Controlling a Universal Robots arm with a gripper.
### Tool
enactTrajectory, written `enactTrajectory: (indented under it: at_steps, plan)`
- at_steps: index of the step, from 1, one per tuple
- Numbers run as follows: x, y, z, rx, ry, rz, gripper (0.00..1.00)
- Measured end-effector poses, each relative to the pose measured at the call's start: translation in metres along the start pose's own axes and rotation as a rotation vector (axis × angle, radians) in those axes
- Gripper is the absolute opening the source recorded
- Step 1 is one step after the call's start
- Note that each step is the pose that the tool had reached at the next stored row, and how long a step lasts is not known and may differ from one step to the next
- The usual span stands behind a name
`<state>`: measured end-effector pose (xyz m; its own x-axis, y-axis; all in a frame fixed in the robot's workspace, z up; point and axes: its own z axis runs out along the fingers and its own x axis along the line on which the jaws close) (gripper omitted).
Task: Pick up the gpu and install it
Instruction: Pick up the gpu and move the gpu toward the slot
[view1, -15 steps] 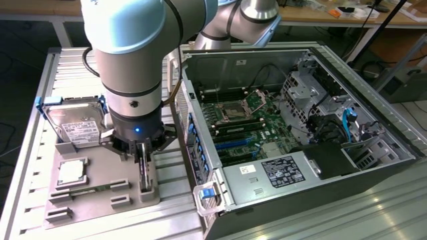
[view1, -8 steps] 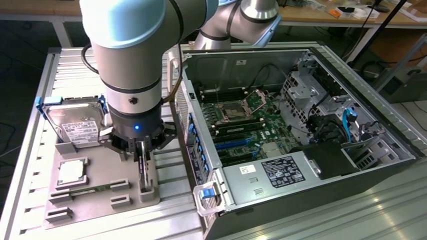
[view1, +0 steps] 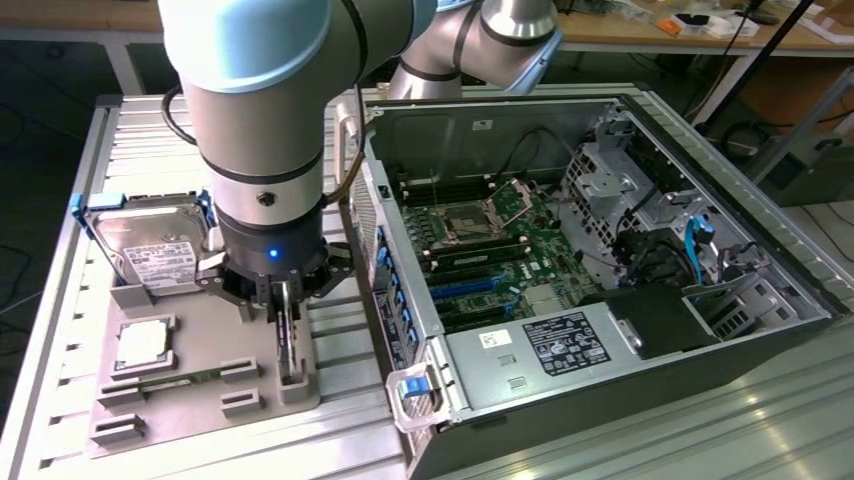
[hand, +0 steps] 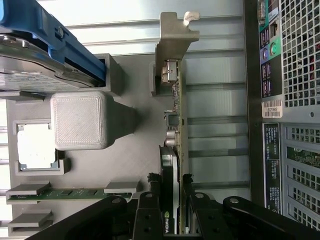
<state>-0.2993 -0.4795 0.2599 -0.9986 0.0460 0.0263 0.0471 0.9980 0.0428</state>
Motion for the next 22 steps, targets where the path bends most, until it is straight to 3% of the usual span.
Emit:
enactTrajectory:
  at_steps: [22]
  plan:
    - [0.0, 0.0006, -0.0151, 0.0001, 0.0, 0.0, 0.27]
